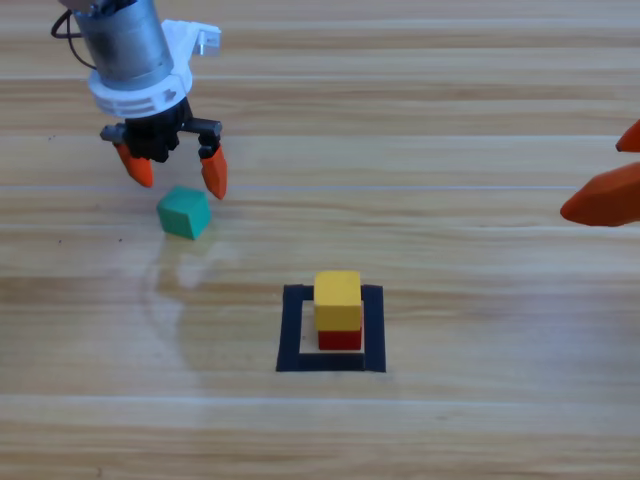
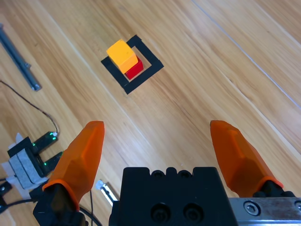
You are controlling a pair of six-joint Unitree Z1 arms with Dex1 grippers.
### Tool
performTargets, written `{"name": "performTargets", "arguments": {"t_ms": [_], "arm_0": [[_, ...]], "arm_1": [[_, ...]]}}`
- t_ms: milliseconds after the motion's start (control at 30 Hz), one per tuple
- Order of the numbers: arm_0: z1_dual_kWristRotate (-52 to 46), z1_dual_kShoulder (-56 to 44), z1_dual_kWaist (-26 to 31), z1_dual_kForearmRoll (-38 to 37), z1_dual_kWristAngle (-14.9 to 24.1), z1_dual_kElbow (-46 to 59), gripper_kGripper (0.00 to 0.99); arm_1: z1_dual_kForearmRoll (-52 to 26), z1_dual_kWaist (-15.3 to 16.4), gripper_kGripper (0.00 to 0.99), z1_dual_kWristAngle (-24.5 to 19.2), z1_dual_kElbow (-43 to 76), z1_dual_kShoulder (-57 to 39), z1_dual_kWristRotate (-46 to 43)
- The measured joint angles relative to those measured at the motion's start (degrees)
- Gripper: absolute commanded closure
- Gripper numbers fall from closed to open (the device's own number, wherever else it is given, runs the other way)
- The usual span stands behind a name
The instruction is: Stack the blocks in the rectangular block: red at the bottom, yellow in the middle, green on top
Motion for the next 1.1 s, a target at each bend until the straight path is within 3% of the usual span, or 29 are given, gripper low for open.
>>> {"name": "performTargets", "arguments": {"t_ms": [233, 500, 800, 867, 1067, 1100], "arm_0": [[0.1, 2.8, 0.0, 0.0, 1.2, -0.2, 0.045], [0.1, 4.8, 0.0, -0.8, 3.3, -0.4, 0.047], [0.1, 5.6, 0.0, -2.5, 3.7, -0.4, 0.149], [0.1, 5.9, -0.1, -3.1, 3.7, -0.3, 0.251], [0.1, 5.5, -0.6, -5.7, 3.7, 2.1, 0.840], [0.1, 5.2, -0.8, -6.2, 3.7, 2.6, 0.844]], "arm_1": [[1.7, -0.3, 0.000, 3.2, 0.6, 0.0, -1.1], [1.7, -0.3, 0.000, 3.7, 1.7, 0.0, -1.9], [1.7, -0.3, 0.000, 4.0, 1.7, 0.6, -1.9], [1.7, -0.3, 0.000, 4.0, 1.7, 0.6, -1.9], [1.7, -0.3, 0.001, 4.0, 1.7, 0.6, -1.9], [1.7, -0.3, 0.001, 4.0, 1.7, 0.6, -1.9]]}}
